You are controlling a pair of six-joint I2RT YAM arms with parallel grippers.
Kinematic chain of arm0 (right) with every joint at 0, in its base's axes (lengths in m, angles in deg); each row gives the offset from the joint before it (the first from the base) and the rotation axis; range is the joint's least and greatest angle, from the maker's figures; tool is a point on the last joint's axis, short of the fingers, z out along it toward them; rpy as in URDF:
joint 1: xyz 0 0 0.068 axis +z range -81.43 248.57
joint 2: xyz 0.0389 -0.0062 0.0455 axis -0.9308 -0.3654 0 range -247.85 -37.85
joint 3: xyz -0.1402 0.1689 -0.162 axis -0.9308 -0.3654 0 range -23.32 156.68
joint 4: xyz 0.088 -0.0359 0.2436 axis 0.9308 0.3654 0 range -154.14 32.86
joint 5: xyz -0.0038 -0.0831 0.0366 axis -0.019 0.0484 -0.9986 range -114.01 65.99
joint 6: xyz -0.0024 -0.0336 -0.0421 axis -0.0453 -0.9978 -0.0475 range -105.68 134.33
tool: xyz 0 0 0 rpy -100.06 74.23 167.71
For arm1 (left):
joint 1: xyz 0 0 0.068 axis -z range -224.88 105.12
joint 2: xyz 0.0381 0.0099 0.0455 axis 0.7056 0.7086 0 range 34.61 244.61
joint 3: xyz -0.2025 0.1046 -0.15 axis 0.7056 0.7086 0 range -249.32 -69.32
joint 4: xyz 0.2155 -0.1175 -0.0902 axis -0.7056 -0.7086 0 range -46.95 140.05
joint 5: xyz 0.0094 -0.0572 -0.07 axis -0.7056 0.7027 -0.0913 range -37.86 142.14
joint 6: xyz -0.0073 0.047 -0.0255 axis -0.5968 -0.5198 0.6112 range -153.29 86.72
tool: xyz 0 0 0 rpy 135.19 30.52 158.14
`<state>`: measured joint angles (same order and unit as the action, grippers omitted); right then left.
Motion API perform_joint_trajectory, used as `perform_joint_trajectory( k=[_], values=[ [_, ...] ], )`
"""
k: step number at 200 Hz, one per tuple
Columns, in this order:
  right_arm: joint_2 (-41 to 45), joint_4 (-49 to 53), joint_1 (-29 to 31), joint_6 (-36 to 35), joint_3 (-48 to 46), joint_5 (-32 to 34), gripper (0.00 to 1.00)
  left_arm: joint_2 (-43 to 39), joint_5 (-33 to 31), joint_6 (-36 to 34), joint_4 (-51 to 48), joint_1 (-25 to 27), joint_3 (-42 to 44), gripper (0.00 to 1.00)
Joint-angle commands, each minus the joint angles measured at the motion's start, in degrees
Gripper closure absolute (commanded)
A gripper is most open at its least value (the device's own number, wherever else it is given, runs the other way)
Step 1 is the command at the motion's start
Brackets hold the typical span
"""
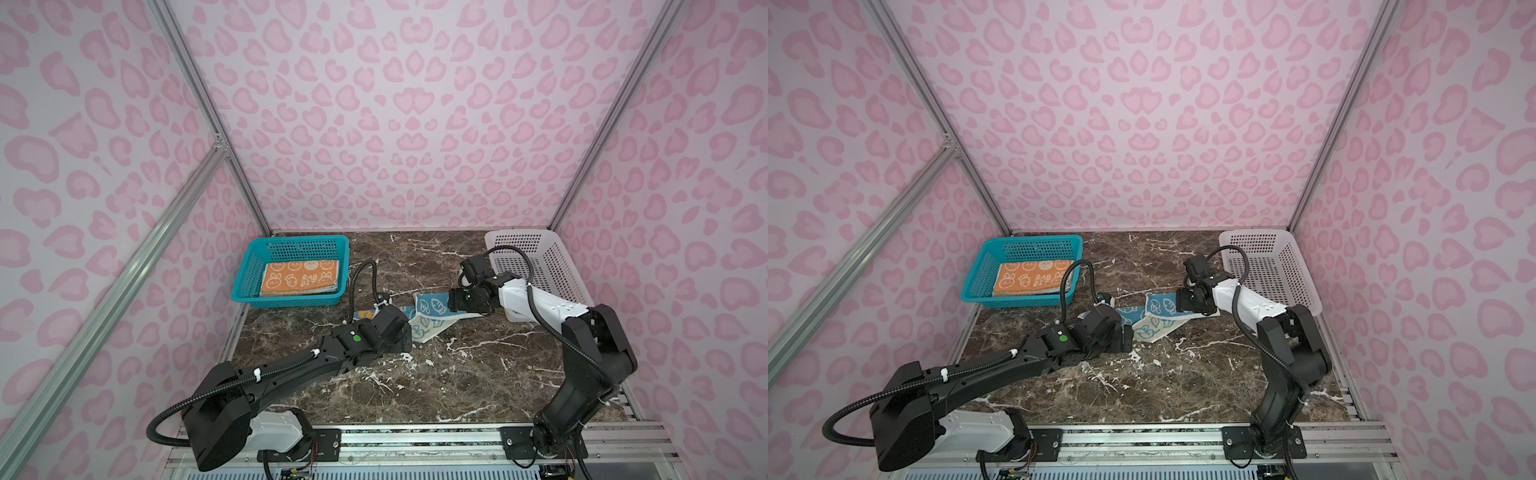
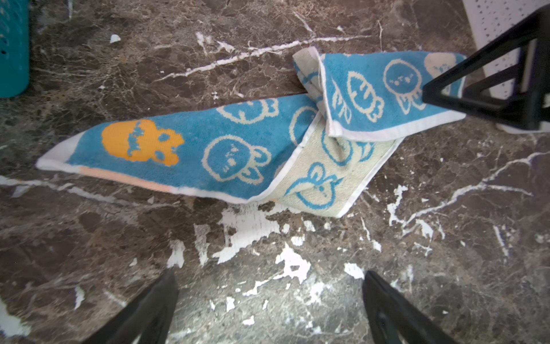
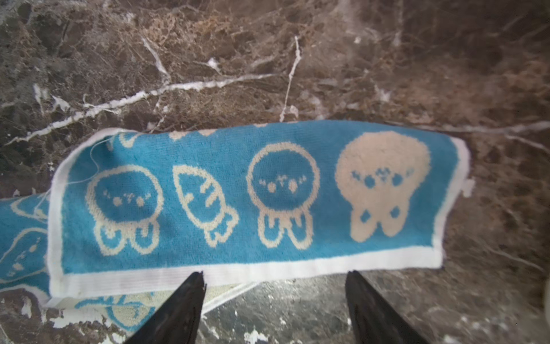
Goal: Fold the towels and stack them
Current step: 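Grasp the blue towel's edges with both grippers to spread it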
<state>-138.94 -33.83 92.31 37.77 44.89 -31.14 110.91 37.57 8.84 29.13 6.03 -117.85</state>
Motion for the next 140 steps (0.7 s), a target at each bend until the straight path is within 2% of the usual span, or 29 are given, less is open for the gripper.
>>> perform_joint_trajectory(
  k=[1,41,91,112,140],
  values=[
    [-3.6,1.2,-0.3,-0.7,1.6,0.2,0.17,1.0,5.7,1.8,7.0,-1.0,-0.4,0.02],
    [-7.6,-1.1,1.1,0.4,1.0,-1.2,0.14,3.1,8.6,2.8,9.1,-1.7,-1.5,0.02],
    [-8.8,-6.5,9.2,4.2,-5.1,-0.8,0.14,0.3,14.0,6.5,13.1,-7.3,3.9,0.02],
    [-8.0,-9.1,13.0,7.0,-8.2,-1.0,0.15,-0.4,14.9,6.5,12.0,-8.9,4.9,0.02],
    [-4.0,-10.4,15.2,9.7,-10.9,-1.1,0.15,-0.7,16.6,6.9,12.8,-10.7,6.4,0.01]
  ],
)
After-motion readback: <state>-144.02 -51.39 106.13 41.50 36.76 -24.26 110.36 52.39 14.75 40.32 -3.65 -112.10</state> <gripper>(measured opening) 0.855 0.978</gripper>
